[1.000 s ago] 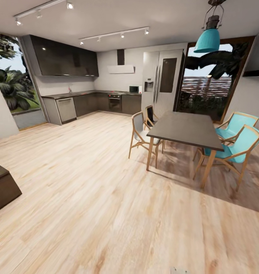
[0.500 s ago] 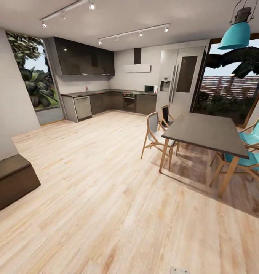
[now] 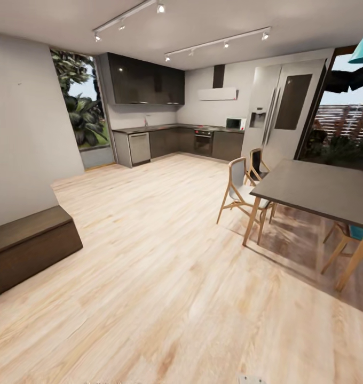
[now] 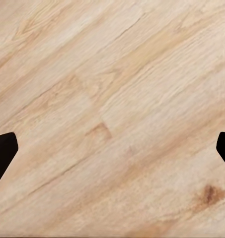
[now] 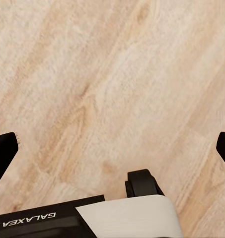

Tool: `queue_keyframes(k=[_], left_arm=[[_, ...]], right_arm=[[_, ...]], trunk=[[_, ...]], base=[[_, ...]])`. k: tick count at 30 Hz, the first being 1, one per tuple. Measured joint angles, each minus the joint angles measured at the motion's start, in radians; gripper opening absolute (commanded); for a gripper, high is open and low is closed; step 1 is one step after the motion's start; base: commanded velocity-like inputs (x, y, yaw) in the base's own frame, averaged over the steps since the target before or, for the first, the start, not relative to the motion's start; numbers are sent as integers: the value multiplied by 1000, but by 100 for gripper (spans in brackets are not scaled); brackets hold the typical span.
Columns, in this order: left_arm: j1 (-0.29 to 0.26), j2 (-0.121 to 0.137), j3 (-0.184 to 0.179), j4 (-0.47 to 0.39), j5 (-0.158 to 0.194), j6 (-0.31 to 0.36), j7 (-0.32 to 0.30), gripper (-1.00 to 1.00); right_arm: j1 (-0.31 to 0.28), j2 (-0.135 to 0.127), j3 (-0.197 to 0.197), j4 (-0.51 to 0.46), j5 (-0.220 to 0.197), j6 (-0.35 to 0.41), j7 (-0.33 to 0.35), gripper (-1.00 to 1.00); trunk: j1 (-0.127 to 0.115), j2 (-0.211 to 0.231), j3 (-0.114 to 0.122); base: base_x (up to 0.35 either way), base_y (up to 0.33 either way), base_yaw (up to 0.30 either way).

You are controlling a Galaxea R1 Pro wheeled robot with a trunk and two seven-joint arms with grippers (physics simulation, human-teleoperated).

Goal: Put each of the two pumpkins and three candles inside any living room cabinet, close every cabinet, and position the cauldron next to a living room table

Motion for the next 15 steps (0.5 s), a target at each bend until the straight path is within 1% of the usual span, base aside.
queue_keyframes(k=[15], left_arm=[[0, 0, -1, 0, 0, 0, 0, 100]], right_arm=[[0, -1, 0, 0, 0, 0, 0, 100]], trunk=[[0, 0, -7]], base=[[0, 0, 271]])
